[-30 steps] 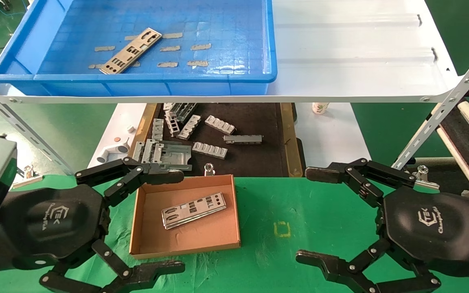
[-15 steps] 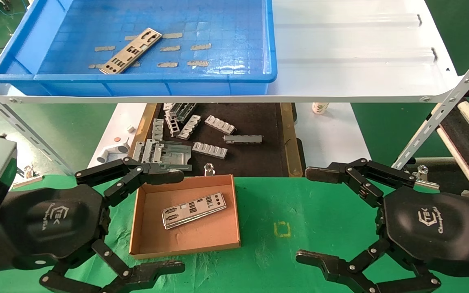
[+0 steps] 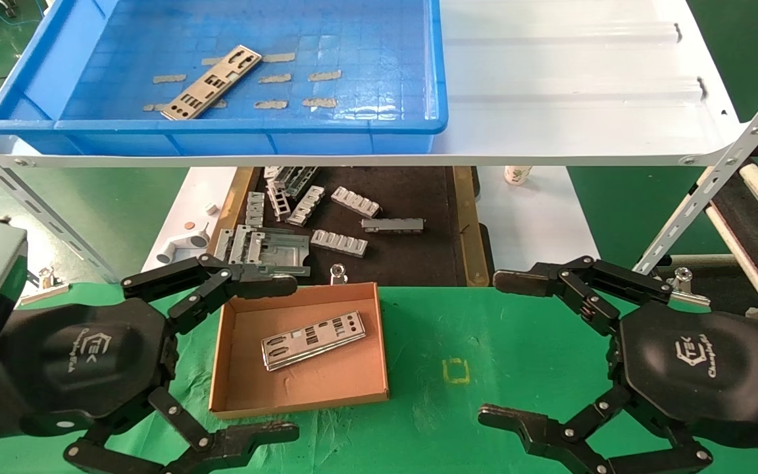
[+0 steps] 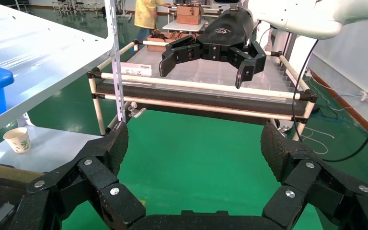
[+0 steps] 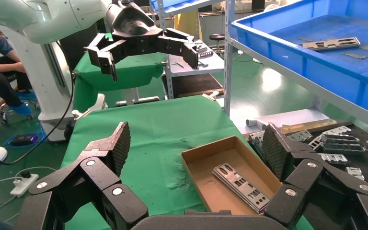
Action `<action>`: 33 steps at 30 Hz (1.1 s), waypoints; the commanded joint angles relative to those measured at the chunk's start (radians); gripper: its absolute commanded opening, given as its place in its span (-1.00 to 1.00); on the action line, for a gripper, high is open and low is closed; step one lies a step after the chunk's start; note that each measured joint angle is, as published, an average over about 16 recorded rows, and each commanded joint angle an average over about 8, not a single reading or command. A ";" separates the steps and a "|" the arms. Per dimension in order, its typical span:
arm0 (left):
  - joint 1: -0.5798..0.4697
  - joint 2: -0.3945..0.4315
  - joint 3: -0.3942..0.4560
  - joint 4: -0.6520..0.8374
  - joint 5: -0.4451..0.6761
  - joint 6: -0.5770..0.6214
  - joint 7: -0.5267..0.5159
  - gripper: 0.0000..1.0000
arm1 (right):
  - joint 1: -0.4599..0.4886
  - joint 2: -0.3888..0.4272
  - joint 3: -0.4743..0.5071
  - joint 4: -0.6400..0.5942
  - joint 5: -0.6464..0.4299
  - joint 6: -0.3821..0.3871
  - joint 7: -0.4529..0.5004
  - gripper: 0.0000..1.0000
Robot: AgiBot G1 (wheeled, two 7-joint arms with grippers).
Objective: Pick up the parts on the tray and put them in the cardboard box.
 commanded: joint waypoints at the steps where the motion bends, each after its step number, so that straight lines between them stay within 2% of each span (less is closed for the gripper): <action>1: 0.000 0.000 0.000 0.000 0.000 0.000 0.000 1.00 | 0.000 0.000 0.000 0.000 0.000 0.000 0.000 1.00; 33: 0.000 0.000 0.000 0.000 0.000 0.000 0.000 1.00 | 0.000 0.000 0.000 0.000 0.000 0.000 0.000 1.00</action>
